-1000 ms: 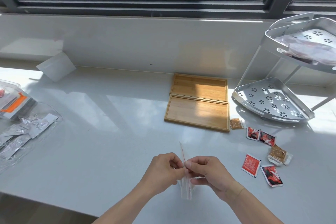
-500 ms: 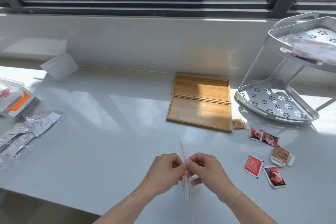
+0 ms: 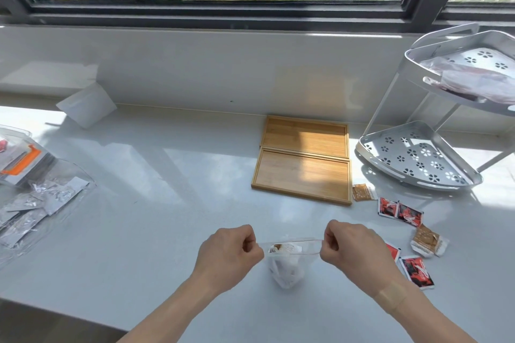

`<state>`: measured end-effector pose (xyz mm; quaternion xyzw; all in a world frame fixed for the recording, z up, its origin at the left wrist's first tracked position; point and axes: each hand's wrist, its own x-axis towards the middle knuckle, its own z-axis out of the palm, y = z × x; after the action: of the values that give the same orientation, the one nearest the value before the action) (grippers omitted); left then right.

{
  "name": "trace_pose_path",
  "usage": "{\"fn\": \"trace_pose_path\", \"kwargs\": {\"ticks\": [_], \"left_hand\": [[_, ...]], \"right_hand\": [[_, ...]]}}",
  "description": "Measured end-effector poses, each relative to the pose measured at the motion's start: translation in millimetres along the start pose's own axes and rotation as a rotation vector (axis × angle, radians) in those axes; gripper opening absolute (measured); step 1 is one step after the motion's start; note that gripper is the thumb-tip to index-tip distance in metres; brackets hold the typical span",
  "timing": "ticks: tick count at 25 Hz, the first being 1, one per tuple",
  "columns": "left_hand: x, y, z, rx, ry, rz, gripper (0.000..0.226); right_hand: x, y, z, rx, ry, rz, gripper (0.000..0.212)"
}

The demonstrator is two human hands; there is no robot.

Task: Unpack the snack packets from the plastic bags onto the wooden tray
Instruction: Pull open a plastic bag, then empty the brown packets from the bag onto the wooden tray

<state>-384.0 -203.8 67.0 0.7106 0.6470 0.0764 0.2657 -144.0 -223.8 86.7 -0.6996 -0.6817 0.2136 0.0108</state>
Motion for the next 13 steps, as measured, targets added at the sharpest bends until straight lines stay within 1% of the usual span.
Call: {"fn": "trace_pose_path", "kwargs": {"ticks": [2, 3, 4, 6, 7, 8, 9, 10, 11, 12, 13], "left_hand": [[0.0, 2.0, -4.1, 0.069, 0.000, 0.057, 0.015], [1.9, 4.3, -5.6, 0.060, 0.003, 0.066, 0.015], [4.4, 6.6, -7.3, 0.012, -0.006, 0.056, 0.014], [10.4, 12.5, -11.5, -0.174, -0.066, 0.007, 0.016], [13.2, 16.7, -12.8, -0.283, -0.100, -0.020, 0.017], [16.1, 21.1, -13.9, -0.387, -0.126, -0.049, 0.018], [19.0, 25.2, -14.2, -0.474, -0.138, -0.074, 0.018], [22.1, 28.9, -14.1, -0.537, -0.138, -0.095, 0.018], [25.5, 31.9, -13.8, -0.583, -0.130, -0.108, 0.017], [28.6, 33.7, -13.6, -0.623, -0.118, -0.114, 0.015], [31.6, 34.7, -13.4, -0.664, -0.106, -0.114, 0.014]], "right_hand": [[-1.0, -1.1, -8.0, -0.141, -0.026, -0.048, 0.008], [-1.0, -1.9, -11.7, -0.174, -0.033, -0.051, 0.009], [-1.2, -2.1, -15.8, -0.181, -0.026, -0.050, 0.009], [-3.0, -1.6, -24.0, -0.155, 0.026, -0.040, 0.009], [-5.0, -2.5, -26.9, -0.142, 0.091, -0.047, 0.008], [-6.9, -4.9, -28.2, -0.105, 0.209, -0.087, 0.010], [-8.7, -9.4, -28.1, -0.049, 0.322, -0.158, 0.014], [-10.1, -17.6, -27.5, 0.031, 0.385, -0.250, 0.018], [-9.4, -27.7, -26.0, 0.046, 0.378, -0.331, 0.021], [-5.9, -36.7, -21.6, 0.039, 0.304, -0.386, 0.027], [0.1, -44.1, -15.3, 0.031, 0.221, -0.400, 0.034]]}}
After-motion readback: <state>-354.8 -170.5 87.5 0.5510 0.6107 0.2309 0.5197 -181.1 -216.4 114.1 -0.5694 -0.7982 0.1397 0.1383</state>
